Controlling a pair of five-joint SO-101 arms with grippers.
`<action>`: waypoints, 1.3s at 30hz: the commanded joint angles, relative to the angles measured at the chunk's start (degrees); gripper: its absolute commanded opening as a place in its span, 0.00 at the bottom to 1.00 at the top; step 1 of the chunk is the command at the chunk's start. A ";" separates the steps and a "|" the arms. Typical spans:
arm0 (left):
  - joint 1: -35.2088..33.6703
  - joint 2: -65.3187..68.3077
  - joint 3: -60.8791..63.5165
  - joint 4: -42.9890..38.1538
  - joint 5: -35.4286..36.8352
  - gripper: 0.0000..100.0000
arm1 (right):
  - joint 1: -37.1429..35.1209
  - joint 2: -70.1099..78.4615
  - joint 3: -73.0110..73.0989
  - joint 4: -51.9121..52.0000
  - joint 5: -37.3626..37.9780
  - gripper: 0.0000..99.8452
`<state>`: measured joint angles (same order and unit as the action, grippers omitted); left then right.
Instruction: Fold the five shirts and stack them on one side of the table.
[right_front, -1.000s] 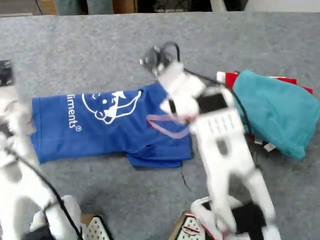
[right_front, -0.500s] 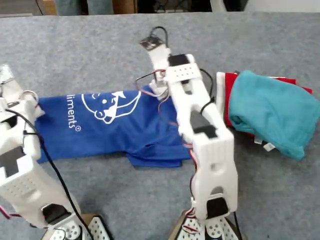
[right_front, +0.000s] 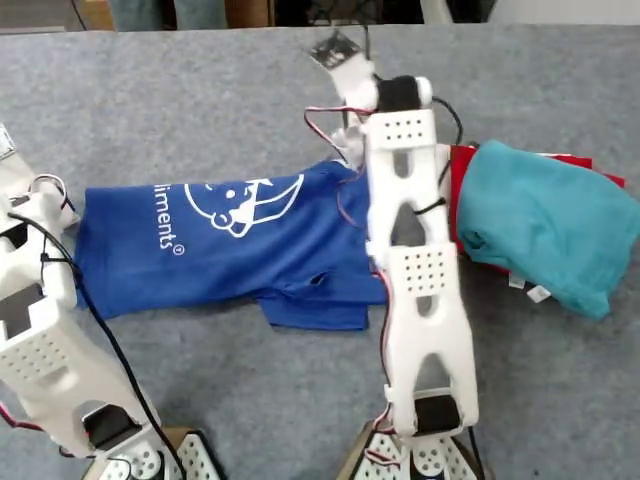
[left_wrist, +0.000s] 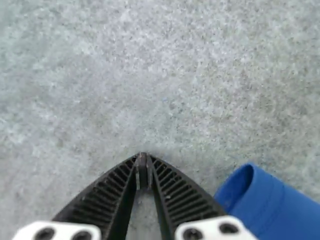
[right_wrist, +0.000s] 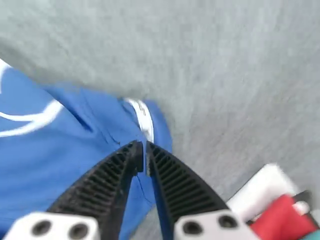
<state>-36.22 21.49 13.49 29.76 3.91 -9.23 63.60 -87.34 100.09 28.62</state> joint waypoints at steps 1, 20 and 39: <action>-1.10 -8.62 -5.05 10.46 2.55 0.03 | -1.58 -1.36 -7.25 1.14 0.88 0.02; 9.19 -11.08 9.54 6.77 -1.49 0.03 | -0.88 -12.09 14.46 1.14 1.05 0.02; 6.46 7.91 -27.74 16.88 -9.32 0.03 | -3.08 -13.76 18.77 1.32 4.48 0.01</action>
<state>-29.63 30.11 -11.12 46.29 -3.91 -10.46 55.34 -69.58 100.79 30.55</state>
